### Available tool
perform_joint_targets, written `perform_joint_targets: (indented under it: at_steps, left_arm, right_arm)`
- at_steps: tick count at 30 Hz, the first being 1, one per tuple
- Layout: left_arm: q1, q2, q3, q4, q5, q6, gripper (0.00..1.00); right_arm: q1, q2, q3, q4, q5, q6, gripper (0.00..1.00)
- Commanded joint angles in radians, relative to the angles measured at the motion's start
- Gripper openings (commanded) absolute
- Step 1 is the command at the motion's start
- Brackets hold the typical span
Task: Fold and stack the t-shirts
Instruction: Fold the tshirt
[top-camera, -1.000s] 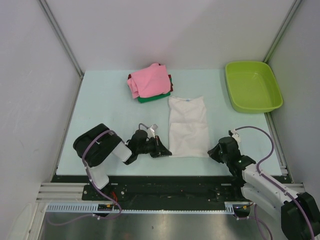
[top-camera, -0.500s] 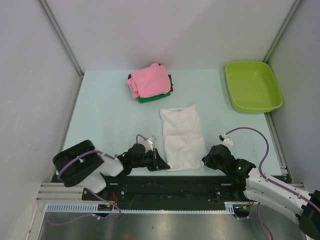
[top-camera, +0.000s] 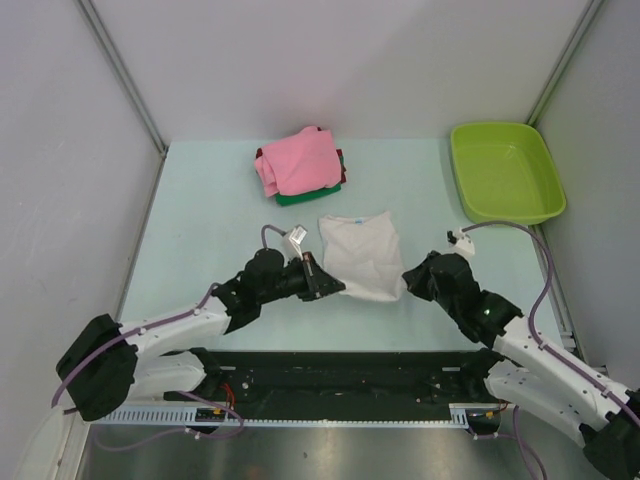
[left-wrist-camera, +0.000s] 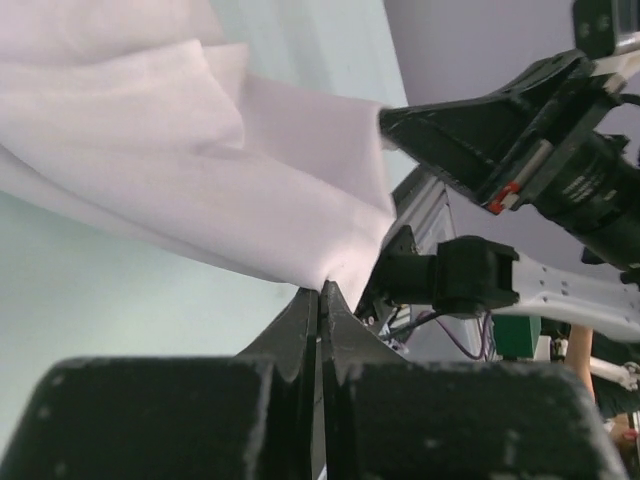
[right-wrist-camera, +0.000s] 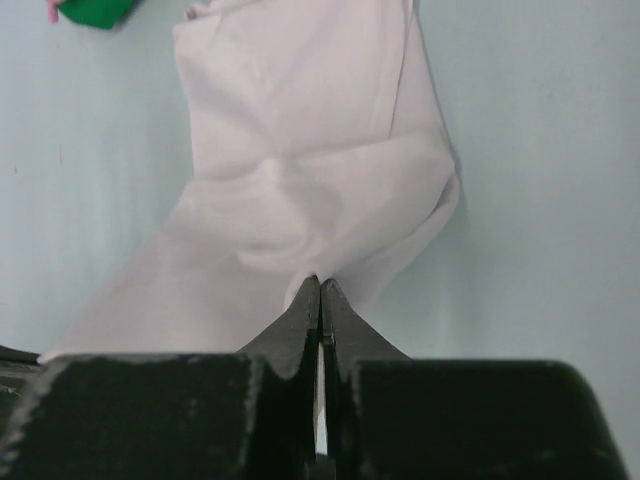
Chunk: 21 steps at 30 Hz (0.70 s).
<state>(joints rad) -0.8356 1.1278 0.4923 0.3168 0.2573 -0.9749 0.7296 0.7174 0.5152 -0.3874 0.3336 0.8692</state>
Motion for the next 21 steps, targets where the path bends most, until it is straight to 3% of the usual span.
perform_joint_targets:
  at_steps: [1, 8, 21]
  left_arm:
    - [0.082, 0.032, 0.04, -0.071, 0.032, 0.056, 0.0]
    - [0.213, 0.168, 0.103, 0.002, 0.109, 0.071, 0.0]
    - [0.378, 0.497, 0.351, 0.051, 0.221, 0.064, 0.0]
  right_arm:
    - [-0.157, 0.088, 0.081, 0.128, -0.112, -0.082, 0.0]
    - [-0.306, 0.312, 0.161, 0.286, -0.267, -0.131, 0.0]
    - [-0.397, 0.658, 0.38, 0.429, -0.352, -0.15, 0.0]
